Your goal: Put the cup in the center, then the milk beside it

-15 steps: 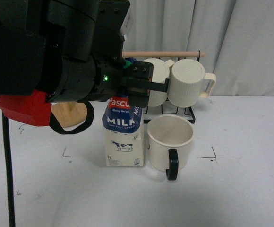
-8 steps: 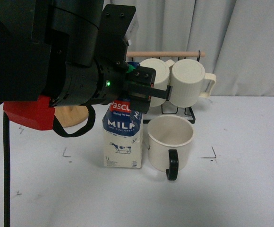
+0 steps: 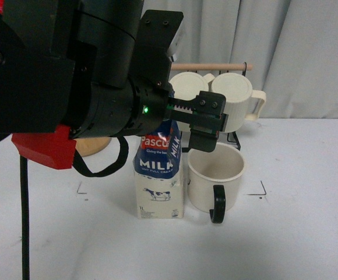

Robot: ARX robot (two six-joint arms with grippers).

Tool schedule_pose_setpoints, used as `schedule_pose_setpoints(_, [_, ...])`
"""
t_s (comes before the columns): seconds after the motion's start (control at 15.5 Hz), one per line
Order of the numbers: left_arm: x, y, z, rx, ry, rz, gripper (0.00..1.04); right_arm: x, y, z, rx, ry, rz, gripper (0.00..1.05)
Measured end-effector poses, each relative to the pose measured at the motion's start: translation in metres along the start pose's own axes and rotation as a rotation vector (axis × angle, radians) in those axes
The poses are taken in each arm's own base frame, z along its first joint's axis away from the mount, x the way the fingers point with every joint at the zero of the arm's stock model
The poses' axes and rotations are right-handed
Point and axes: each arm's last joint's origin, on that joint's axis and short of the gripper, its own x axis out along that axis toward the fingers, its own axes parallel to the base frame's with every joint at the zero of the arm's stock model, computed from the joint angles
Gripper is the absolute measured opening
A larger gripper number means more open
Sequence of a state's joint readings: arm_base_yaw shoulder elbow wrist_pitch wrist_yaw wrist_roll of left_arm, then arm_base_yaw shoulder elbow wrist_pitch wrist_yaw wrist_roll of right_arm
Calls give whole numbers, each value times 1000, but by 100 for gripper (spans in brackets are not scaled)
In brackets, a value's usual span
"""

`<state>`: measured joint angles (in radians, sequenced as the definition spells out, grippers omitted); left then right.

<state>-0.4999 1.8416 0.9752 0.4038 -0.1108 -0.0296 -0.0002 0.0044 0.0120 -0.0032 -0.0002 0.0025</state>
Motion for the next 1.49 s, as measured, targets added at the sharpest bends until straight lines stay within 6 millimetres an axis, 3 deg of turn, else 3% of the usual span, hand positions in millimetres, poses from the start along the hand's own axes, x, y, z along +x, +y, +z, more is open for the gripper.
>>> schedule_pose_setpoints(0.13, [-27, 17, 18, -53, -138, 23, 98, 0, 0, 0, 0, 0, 0, 98])
schedule_pose_setpoints(0.39, [-91, 21, 42, -64, -320, -25, 98, 0, 0, 0, 0, 0, 0, 98])
schedule_pose_setpoints(0.45, [-110, 25, 44, -81, -422, 87, 91, 0, 0, 0, 0, 0, 0, 98])
schedule_pose_setpoints(0.52, [-138, 40, 33, -104, -431, 257, 78, 0, 0, 0, 0, 0, 0, 98])
schedule_pose_setpoints(0.65, [-178, 71, 0, -137, -457, 405, 55, 0, 0, 0, 0, 0, 0, 98])
schedule_pose_setpoints(0.91, [-198, 80, -50, -128, -435, 372, 6, 0, 0, 0, 0, 0, 0, 98])
schedule_pose_setpoints(0.97, [-204, 82, -57, -128, -449, 376, 2, 0, 0, 0, 0, 0, 0, 98])
schedule_pose_setpoints(1.49, [-231, 93, -102, -131, -444, 389, 2, 0, 0, 0, 0, 0, 0, 98])
